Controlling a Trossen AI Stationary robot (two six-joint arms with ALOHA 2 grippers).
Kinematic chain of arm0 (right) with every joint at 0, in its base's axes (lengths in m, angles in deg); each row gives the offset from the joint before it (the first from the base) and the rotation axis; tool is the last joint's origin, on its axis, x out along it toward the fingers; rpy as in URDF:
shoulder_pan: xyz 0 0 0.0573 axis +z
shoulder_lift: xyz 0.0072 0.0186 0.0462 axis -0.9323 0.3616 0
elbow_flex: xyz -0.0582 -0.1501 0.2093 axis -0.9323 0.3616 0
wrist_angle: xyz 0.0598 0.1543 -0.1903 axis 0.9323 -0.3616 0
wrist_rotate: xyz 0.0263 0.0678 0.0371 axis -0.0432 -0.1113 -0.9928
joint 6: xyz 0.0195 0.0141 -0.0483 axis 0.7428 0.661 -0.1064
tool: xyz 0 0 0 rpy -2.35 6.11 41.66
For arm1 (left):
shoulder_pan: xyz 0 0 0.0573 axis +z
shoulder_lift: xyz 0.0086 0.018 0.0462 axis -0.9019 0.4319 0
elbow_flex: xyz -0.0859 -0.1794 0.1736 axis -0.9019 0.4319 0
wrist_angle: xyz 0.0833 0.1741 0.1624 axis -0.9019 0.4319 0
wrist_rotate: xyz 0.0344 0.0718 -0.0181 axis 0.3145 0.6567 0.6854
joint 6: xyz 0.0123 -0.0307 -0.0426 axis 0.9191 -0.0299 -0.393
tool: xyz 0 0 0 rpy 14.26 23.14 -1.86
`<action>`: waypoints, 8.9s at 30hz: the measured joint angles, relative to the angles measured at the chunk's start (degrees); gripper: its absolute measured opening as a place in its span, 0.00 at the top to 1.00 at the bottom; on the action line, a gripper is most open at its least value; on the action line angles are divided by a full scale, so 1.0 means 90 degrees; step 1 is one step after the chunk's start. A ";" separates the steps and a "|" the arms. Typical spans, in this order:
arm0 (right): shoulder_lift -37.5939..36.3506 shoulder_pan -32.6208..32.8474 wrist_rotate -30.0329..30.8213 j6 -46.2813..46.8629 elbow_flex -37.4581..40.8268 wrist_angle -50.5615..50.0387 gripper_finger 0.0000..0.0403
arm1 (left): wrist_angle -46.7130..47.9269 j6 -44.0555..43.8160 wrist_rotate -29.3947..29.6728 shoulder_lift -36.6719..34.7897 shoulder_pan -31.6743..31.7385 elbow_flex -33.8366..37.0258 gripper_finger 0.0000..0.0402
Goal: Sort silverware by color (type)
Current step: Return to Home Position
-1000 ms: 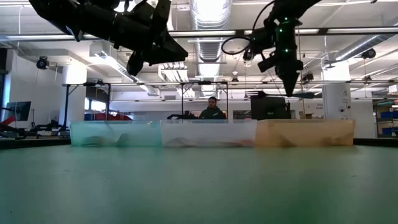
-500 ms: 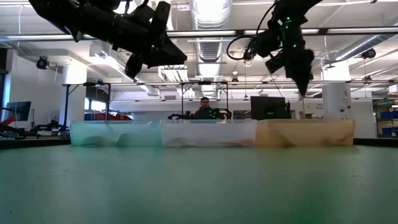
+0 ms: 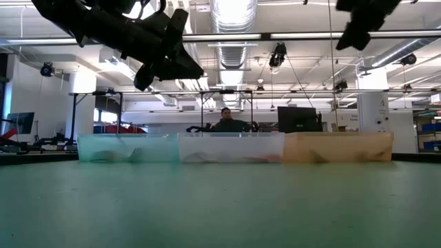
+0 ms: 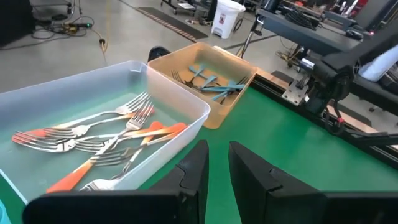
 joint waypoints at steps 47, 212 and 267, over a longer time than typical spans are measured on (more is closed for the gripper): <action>-0.5219 0.0000 0.3162 0.4013 0.7134 0.7165 0.87 | -0.0033 0.0305 0.0000 -0.0107 0.0007 0.0044 0.89; -0.5212 -0.0001 0.3173 0.4256 0.7141 0.7172 0.87 | 0.1580 -0.0291 0.0325 -0.7314 0.0056 0.3832 0.89; -0.5212 -0.0002 0.3172 0.4256 0.7142 0.7170 0.87 | 0.1574 -0.0291 0.0325 -0.7101 0.0056 0.3832 0.89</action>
